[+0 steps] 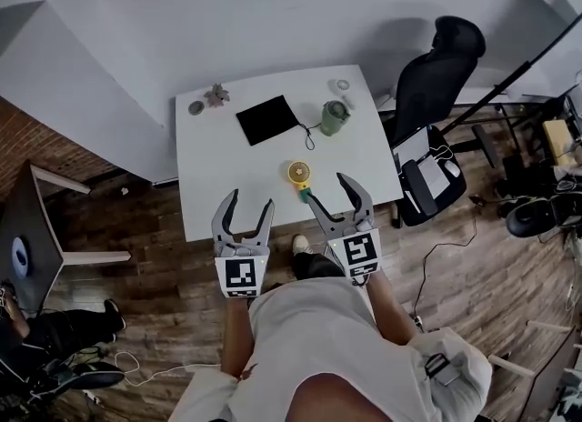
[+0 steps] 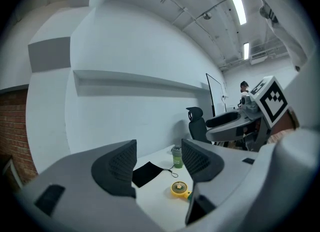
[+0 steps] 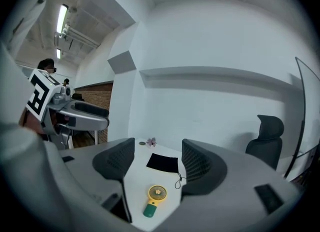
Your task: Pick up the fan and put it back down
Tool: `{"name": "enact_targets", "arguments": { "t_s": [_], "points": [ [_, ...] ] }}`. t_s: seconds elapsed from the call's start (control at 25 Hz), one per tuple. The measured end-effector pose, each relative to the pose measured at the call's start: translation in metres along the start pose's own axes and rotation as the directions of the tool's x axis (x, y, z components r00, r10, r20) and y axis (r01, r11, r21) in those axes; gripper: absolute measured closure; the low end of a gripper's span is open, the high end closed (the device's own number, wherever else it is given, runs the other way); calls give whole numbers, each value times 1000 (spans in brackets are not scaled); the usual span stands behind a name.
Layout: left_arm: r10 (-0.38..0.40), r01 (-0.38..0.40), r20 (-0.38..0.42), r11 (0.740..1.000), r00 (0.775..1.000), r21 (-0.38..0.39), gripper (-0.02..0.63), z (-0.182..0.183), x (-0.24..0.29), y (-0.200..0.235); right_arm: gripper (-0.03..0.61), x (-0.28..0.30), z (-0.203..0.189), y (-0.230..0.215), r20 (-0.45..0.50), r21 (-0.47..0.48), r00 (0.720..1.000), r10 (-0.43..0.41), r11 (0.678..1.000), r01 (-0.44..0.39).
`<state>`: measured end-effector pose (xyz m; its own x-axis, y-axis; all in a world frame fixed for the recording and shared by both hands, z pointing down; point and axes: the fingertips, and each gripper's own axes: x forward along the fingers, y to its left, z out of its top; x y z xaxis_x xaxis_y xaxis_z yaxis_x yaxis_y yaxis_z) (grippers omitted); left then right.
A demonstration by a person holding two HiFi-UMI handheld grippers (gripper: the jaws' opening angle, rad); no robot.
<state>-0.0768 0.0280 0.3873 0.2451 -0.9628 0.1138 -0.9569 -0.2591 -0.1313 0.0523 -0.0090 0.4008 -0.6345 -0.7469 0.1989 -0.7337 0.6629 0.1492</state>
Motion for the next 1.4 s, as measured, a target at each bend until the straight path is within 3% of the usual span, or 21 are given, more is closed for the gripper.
{"name": "enact_targets", "arguments": {
  "t_s": [0.4, 0.84, 1.4],
  "points": [
    [19, -19, -96, 1000, 995, 1, 344, -34, 69, 14, 279, 63, -46, -32, -105, 20, 989, 103, 995, -101],
    [-22, 17, -229, 1000, 973, -24, 348, -90, 110, 21, 272, 102, -104, -26, -235, 74, 954, 187, 982, -175],
    [-200, 182, -313, 980, 928, -85, 354, -155, 155, 30, 252, 146, -172, -13, -399, 125, 905, 146, 987, -104]
  ]
}}
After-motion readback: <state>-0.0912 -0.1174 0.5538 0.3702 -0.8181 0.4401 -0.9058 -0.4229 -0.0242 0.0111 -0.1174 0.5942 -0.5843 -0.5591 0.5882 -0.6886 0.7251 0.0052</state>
